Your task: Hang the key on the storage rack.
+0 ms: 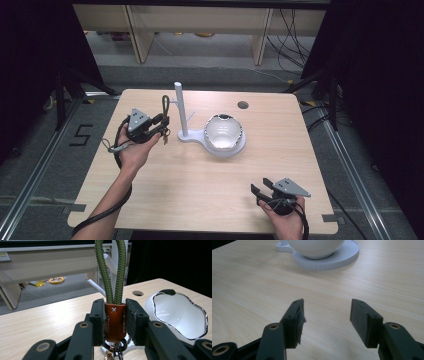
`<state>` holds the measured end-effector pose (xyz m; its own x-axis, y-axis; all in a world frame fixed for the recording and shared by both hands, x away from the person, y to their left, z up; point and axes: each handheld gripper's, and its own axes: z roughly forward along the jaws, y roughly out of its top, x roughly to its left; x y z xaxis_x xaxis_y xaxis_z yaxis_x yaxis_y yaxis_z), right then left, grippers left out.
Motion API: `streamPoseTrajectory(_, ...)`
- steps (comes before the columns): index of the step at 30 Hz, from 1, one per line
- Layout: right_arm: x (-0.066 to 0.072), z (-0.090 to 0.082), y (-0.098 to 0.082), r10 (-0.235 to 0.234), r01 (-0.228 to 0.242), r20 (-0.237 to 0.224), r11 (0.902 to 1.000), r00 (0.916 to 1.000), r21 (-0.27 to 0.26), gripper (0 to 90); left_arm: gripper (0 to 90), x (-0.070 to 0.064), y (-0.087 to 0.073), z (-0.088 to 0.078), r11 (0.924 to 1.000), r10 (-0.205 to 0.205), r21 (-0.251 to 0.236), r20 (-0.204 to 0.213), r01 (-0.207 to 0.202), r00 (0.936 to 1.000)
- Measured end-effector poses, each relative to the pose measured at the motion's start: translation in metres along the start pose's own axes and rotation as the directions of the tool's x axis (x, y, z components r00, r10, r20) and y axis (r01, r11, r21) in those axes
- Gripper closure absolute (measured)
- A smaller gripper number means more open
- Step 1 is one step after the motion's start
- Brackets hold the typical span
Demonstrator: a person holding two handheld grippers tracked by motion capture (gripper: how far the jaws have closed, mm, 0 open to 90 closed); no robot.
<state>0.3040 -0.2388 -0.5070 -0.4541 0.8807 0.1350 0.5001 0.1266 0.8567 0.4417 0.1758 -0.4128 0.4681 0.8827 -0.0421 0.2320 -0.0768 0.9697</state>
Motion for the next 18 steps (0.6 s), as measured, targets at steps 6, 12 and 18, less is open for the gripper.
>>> streamPoseTrajectory(6, -0.0002, -0.0003, 0.0, 0.002, -0.002, 0.0, 1.0, 1.0, 0.001, 45.9, 68.7, 0.0006, -0.0015, 0.002, 1.0, -0.004, 0.009, -0.003, 0.004, 1.0)
streamPoseTrajectory(12, 0.0017, -0.0006, -0.0004, 0.021, -0.021, 0.009, 0.9998, 0.9998, 0.003, 45.9, 68.6, 0.0013, -0.0033, 0.0049, 0.9998, -0.007, 0.018, -0.005, 0.007, 1.0)
streamPoseTrajectory(18, 0.0006, -0.0007, -0.0004, 0.01, -0.01, 0.007, 0.9999, 0.9999, -0.001, 45.9, 68.6, 0.002, -0.0053, 0.0079, 0.9996, -0.014, 0.026, -0.005, 0.014, 0.9999)
